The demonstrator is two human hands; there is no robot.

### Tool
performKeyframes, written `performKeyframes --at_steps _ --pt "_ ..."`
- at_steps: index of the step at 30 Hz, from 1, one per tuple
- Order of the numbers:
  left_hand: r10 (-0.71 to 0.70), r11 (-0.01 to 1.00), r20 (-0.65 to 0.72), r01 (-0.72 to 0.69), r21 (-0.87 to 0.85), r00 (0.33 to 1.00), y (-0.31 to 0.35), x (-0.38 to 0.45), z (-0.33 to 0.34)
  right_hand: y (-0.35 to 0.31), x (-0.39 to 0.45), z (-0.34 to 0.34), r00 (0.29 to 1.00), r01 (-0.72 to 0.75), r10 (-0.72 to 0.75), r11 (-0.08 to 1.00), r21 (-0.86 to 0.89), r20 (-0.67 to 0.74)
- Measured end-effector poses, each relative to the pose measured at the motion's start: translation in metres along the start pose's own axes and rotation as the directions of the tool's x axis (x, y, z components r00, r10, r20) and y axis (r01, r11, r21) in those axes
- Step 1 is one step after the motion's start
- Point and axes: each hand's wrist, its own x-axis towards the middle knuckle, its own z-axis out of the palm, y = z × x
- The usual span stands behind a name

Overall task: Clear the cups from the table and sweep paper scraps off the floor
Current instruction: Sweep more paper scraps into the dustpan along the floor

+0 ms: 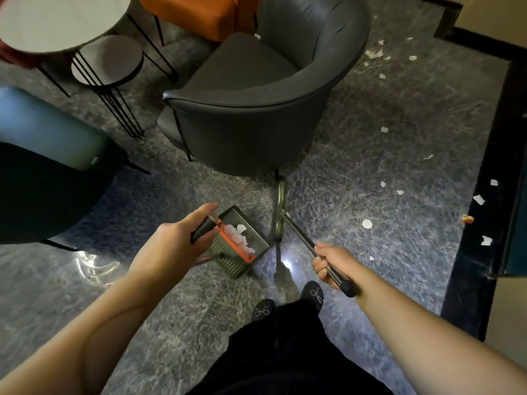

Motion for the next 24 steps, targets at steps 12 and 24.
performKeyframes --at_steps 12,24 --pt "0.017 0.997 0.027 -0.019 0.07 1.0 0.015 0.035 0.019 -0.03 0.034 -0.037 0.995 -0.1 0.101 0.985 0.143 0.006" --pt "0.25 0.968 0.214 -0.247 -0.045 0.944 0.087 0.071 0.063 0.05 -0.014 -0.123 0.976 -0.025 0.106 0.922 0.386 -0.192"
